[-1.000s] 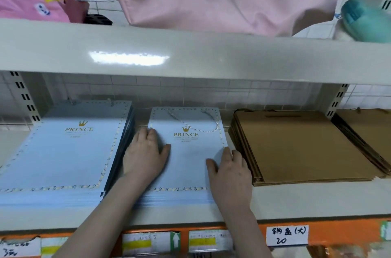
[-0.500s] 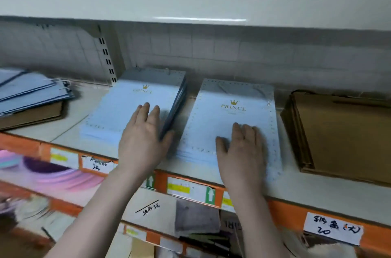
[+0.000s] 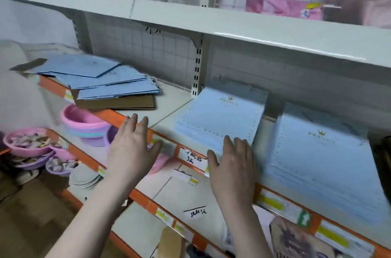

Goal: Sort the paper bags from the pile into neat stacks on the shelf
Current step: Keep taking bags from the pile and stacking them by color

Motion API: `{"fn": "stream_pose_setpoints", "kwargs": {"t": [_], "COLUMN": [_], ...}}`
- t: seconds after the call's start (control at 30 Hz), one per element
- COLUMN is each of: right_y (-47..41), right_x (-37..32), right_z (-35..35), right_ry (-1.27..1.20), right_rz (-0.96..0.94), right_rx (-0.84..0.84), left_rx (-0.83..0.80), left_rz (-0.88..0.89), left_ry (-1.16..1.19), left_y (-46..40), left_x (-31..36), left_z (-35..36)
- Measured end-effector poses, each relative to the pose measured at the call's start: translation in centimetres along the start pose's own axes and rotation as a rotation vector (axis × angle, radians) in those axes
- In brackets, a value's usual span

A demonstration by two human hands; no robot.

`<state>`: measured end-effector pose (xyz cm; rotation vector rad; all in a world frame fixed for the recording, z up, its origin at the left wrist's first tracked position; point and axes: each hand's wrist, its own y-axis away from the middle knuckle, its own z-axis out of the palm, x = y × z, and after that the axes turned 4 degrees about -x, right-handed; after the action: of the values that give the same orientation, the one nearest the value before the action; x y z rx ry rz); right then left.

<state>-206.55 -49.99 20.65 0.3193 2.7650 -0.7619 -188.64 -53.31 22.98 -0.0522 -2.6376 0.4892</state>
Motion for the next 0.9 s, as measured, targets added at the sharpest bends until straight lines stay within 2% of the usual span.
{"fn": "stream_pose_setpoints", "kwargs": {"t": [0.37, 0.47, 0.67, 0.9], "right_y": [1.5, 0.8, -2.9, -11.7], "right_x": [-19.0, -22.3, -27.2, -33.1], "right_z": [6.1, 7.5, 12.4, 19.1], "right_ry": [-0.131, -0.13, -0.135, -0.195], "right_rz": [-0.096, -0.09, -0.134, -0.119], "right_rx": [-0.053, -0.093, -0.044, -0.064], "left_rx": [0.047, 0.053, 0.045, 0.016], "left_rz": [-0.15, -0.162, -0.163, -0.14], "left_ry": [-0.063, -0.08, -0.07, -0.081], "left_y": [-2.1, -3.7, -8.4, -19.1], "left_x": [-19.3, -22.4, -27.4, -32.3], "left_z": [-8.6, -9.6, -9.3, -8.2]}}
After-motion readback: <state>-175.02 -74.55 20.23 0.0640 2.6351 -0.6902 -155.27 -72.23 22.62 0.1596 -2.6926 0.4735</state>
